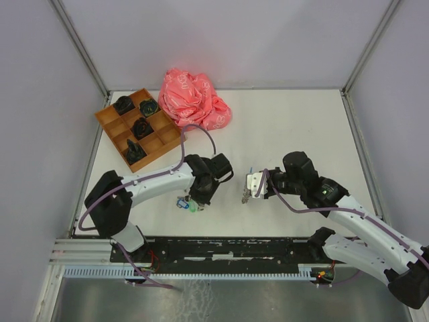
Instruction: Put the keys on the keyring
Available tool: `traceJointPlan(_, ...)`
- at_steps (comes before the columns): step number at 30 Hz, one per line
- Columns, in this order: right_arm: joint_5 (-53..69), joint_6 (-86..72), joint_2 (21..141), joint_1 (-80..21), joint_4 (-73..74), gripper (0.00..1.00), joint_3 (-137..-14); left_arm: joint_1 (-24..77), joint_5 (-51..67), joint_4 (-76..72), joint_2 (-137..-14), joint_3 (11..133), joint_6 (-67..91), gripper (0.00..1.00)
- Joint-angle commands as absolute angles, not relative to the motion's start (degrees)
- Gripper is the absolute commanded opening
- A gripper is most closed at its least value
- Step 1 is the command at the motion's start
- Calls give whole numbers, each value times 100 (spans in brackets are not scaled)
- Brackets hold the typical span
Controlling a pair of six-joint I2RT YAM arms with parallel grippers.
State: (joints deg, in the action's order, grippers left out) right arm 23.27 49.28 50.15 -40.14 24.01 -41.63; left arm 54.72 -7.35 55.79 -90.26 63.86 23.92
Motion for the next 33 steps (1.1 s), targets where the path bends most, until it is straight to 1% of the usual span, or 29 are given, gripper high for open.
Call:
traceJointPlan(1,2337,4868,4827,-4056,2091,1,-4210,5267,-539,4994,-9571,6842,1663,3)
traceJointPlan(9,2232,4878,4760,-4065,2152,1,-4203,4817,-495,4298,-10522,7526,1073,6)
traceJointPlan(16,2198,4880,4764,-4072,2153,1,-4184,4670,-508,3886,-10939,7767,906,9)
traceJointPlan(22,2197,4878,4794,-4079,2132,1,-4175,4634,-745,3352,-10715,7434,1173,12)
traceJointPlan(27,2215,4868,4809,-4087,2118,1,-4171,4633,-967,2859,-10289,6987,1627,19)
traceJointPlan(33,2197,4860,4798,-4100,2112,1,-4161,4639,-1169,2051,-9536,6100,2259,29)
